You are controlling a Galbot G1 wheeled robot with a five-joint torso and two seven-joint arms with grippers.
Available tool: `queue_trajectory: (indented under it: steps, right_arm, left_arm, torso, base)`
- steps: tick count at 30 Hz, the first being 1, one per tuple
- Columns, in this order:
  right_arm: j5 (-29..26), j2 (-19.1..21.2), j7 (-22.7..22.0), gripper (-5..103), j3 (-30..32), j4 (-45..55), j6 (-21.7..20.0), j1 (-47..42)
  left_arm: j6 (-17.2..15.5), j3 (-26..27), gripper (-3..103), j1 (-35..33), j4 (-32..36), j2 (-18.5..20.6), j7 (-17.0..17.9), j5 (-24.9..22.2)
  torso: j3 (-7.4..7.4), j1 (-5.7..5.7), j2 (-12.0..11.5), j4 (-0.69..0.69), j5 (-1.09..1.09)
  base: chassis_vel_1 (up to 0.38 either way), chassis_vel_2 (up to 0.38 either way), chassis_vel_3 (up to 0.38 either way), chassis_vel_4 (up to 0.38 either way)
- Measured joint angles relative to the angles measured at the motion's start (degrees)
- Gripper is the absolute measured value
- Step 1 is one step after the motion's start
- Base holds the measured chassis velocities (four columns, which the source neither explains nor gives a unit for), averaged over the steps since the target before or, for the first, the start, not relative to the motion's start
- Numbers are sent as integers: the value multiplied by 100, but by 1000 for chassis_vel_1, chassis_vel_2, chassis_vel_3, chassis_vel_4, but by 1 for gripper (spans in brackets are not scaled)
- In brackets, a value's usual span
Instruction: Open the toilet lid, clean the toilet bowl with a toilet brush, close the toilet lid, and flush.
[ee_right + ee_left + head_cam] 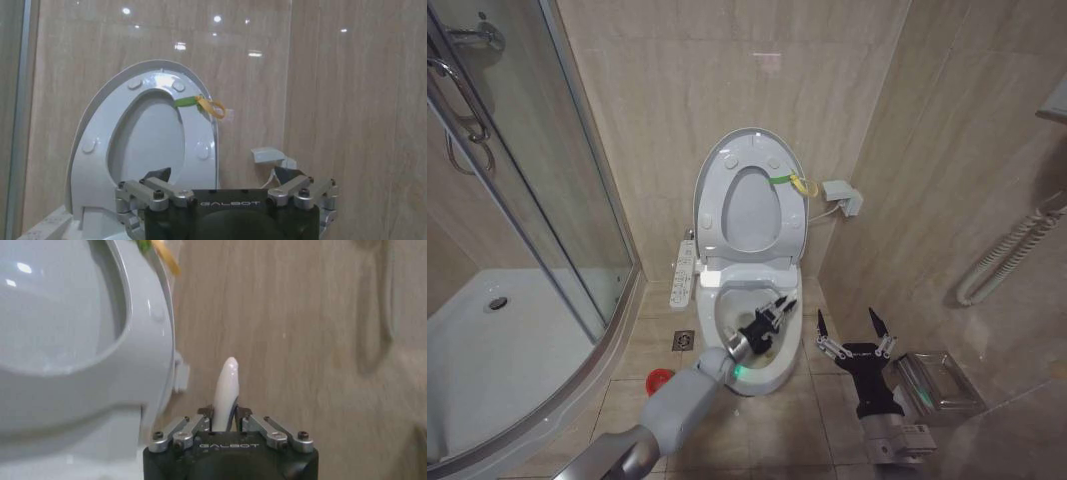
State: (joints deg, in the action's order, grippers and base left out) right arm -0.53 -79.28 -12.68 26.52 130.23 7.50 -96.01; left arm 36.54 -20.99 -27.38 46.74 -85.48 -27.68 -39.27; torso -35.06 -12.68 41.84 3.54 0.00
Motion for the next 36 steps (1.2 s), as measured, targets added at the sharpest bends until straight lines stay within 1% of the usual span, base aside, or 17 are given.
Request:
queue_trajectory:
  steps: [2, 6, 9, 12, 15, 16, 17, 18, 21, 22, 23, 26, 30, 31, 32, 34, 36]
  right_arm:
    - [0, 0, 0, 100, 0, 0, 0, 0]
    - [0, 0, 0, 100, 0, 0, 0, 0]
    - [0, 0, 0, 100, 0, 0, 0, 0]
    - [0, 0, 0, 100, 0, 0, 0, 0]
    - [0, 0, 0, 100, 0, 0, 0, 0]
    - [0, 0, 0, 100, 0, 0, 0, 0]
    - [0, 0, 0, 100, 0, 0, 0, 0]
    - [0, 0, 0, 100, 0, 0, 0, 0]
    - [0, 0, 0, 100, 0, 0, 0, 0]
    - [0, 0, 0, 100, 0, 0, 0, 0]
    - [0, 0, 0, 100, 0, 0, 0, 0]
    - [0, 0, 0, 100, 0, 0, 0, 0]
    - [0, 0, 0, 100, 0, 0, 0, 0]
    - [0, 0, 0, 100, 0, 0, 0, 0]
    - [0, 0, 0, 100, 1, 0, 0, 0]
    - [0, 0, 0, 100, 0, 0, 0, 0]
    - [0, 0, 0, 100, 0, 0, 0, 0]
  left_arm:
    - [-6, -11, 22, 7, 70, 6, 17, -48]
    - [-19, -94, 22, -122, 265, 40, 51, -96]
    - [16, -198, 20, -256, 166, 32, 43, -67]
    - [209, -205, 20, -321, -192, 18, -65, 238]
    - [225, -206, 20, -335, -196, 81, -83, 258]
    - [219, -199, 23, -328, -129, 105, -73, 231]
    - [187, -181, 23, -297, 13, 114, -43, 166]
    - [187, -181, 23, -297, 13, 114, -43, 166]
    - [68, -181, 23, -216, 508, 107, 57, -85]
    - [68, -181, 23, -216, 508, 107, 57, -85]
    - [51, -192, 20, -207, 621, 91, 77, -143]
    - [35, -225, 20, -205, 679, 47, 69, -210]
    - [87, -238, 20, -212, 209, 8, -90, -189]
    - [87, -238, 20, -212, 209, 8, -90, -189]
    - [82, -234, 20, -215, 89, 35, -99, -117]
    - [76, -133, 20, -197, -167, 74, -111, 205]
    - [87, -80, 20, -176, -240, 85, -112, 285]
  torso:
    - [0, 0, 0, 2, -1]
    - [1, 0, 0, -1, 0]
    - [1, 0, 0, -1, -1]
    - [2, 1, 1, 1, -2]
    - [2, 0, 0, 0, -1]
    - [1, 0, 0, -3, 2]
    - [0, 0, 0, -5, 2]
    - [0, 0, 0, -5, 2]
    - [0, 0, 0, 0, 1]
    - [0, 0, 0, 0, 1]
    - [0, 0, 0, 1, 1]
    - [0, 0, 0, 1, 0]
    - [0, 0, 0, -1, -1]
    - [0, 0, 0, -1, -1]
    - [0, 0, 0, 0, -1]
    - [1, 0, 0, -1, -2]
    - [2, 0, 1, 1, -3]
  base:
    - [0, 0, 0, 0]
    - [0, 0, 0, 0]
    - [0, 0, 0, 0]
    - [0, 0, 0, 0]
    - [0, 0, 0, 0]
    - [0, 0, 0, 0]
    - [0, 0, 0, 0]
    - [0, 0, 0, 0]
    - [0, 0, 0, 0]
    - [0, 0, 0, 0]
    - [0, 0, 0, 0]
    - [0, 0, 0, 0]
    - [0, 0, 0, 0]
    - [0, 0, 0, 0]
    - [0, 0, 0, 0]
    - [0, 0, 0, 0]
    - [0, 0, 0, 0]
